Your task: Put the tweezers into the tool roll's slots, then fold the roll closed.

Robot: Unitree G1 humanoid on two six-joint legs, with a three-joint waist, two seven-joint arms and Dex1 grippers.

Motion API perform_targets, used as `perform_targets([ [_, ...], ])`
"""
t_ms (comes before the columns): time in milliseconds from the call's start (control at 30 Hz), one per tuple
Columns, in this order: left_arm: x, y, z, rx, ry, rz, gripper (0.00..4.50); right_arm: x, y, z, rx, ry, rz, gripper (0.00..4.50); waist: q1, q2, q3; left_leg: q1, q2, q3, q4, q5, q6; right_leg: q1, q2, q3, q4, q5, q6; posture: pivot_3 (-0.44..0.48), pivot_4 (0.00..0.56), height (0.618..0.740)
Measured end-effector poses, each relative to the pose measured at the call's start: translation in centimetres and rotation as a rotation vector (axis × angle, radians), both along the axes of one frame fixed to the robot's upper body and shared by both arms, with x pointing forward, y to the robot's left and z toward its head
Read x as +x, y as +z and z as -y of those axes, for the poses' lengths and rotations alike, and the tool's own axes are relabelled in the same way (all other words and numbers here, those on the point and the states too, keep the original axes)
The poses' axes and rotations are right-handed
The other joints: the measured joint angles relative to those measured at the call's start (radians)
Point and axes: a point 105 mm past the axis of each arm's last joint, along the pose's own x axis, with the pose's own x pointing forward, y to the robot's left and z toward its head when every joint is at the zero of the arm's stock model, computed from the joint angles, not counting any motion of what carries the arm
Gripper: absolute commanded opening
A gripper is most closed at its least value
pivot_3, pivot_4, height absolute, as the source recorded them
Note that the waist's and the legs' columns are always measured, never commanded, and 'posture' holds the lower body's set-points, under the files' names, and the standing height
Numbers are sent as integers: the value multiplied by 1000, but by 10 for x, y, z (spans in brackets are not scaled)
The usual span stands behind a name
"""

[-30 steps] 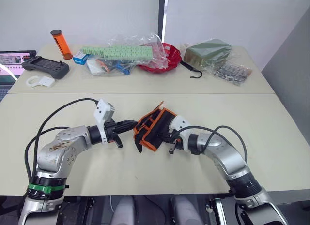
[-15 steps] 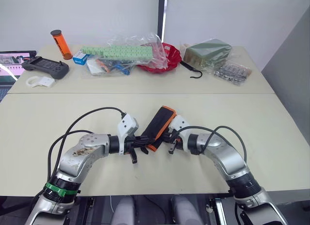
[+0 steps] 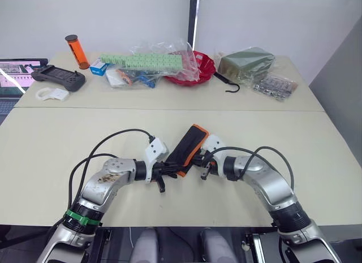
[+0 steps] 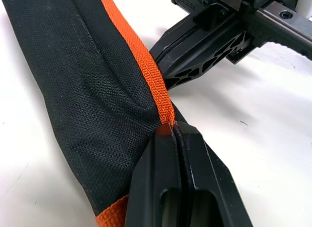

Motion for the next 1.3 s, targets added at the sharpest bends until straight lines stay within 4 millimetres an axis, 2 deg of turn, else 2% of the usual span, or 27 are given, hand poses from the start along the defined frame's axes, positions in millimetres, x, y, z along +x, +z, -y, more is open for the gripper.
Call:
perform_targets([
  [133,-2,-2,2,-13,0,-10,30,5,13,22,11,-54,10,0,5,0,0,0,-1,0,0,0,0,0,-1,0,0,0,1,0,150,740],
  [267,-4,-5,1,-14,4,-20,30,6,40,37,81,-68,61,0,4,0,0,0,-1,0,0,0,0,0,-1,0,-1,0,1,0,150,740],
  [333,-4,-6,0,-15,7,-22,30,6,54,36,135,-56,88,0,3,0,0,0,-1,0,0,0,0,0,-1,1,-1,0,1,0,150,740],
  [467,-5,-5,1,-22,5,-21,30,9,70,16,193,-3,133,0,2,1,-1,0,-1,0,0,0,0,0,-1,1,-1,0,1,0,150,740],
  [667,-7,-5,3,-31,-5,-23,30,14,34,-11,190,23,81,0,4,1,-1,-1,-1,0,0,0,0,0,-1,1,-2,0,1,0,150,740],
  [833,-7,-4,1,-34,0,-19,30,16,5,-11,147,19,61,0,2,1,-1,-1,-1,0,-1,0,0,0,-1,1,-2,0,1,0,150,740],
  [900,-8,-4,0,-39,4,-18,30,17,2,-12,131,33,90,0,-1,1,-2,0,-1,0,-1,0,0,0,-1,1,-2,-1,1,0,150,740],
  [1000,-10,0,-1,-92,13,-40,867,20,-2,-12,108,41,113,0,-5,1,-2,0,-1,0,-1,0,0,0,-1,1,-2,0,1,0,150,740],
  [1100,-17,3,4,-161,-12,-98,1921,24,-3,-13,91,54,132,0,-6,1,-2,0,-1,0,-1,0,0,1,-1,1,-1,0,1,0,150,740],
  [1233,-17,22,-5,-201,-38,-66,3214,25,-4,-14,75,65,152,0,-9,1,-2,3,-1,-1,-1,1,1,3,-1,0,-1,0,1,0,150,740],
  [1300,-12,36,-13,-199,-45,-8,3214,25,-5,-14,71,67,156,0,-9,1,-2,4,-1,-1,-1,1,1,4,-1,0,-1,0,2,0,150,740],
])
